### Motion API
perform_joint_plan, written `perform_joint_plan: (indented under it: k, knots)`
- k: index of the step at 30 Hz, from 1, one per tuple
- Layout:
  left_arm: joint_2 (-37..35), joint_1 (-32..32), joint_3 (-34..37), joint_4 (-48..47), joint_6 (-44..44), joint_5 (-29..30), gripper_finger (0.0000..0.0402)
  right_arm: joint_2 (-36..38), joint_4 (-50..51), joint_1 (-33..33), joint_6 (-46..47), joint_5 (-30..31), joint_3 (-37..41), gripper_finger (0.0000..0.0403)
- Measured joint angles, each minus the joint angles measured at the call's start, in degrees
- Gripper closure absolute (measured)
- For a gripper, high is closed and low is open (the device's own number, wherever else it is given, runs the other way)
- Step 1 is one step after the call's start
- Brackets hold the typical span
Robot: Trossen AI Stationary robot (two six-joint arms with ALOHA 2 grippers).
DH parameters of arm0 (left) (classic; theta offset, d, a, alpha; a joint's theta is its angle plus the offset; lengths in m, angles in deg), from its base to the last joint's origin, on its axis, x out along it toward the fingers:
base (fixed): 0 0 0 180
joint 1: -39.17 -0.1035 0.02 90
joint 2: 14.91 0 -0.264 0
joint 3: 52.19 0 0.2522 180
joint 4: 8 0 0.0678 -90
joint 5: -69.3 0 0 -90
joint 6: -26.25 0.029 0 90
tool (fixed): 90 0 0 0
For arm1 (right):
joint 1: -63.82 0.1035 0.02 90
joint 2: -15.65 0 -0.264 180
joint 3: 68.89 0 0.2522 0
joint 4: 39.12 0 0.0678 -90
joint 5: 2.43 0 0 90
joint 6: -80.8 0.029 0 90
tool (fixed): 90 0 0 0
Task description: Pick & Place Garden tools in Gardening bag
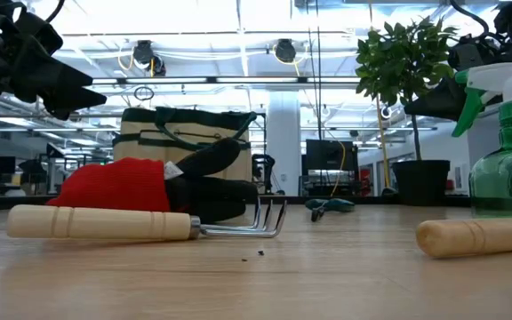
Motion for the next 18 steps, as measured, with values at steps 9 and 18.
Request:
perform_joint_plan:
  k: [9, 18]
  knots:
    - [0.0, 0.0, 0.0, 0.0, 0.0, 0.0, 0.0144, 0.0, 0.0, 0.0, 0.0, 0.0, 0.0, 0.0399]
    - [0.0, 0.0, 0.0, 0.0, 0.0, 0.0, 0.0144, 0.0, -2.2, 0.0, 0.0, 0.0, 0.0, 0.0399]
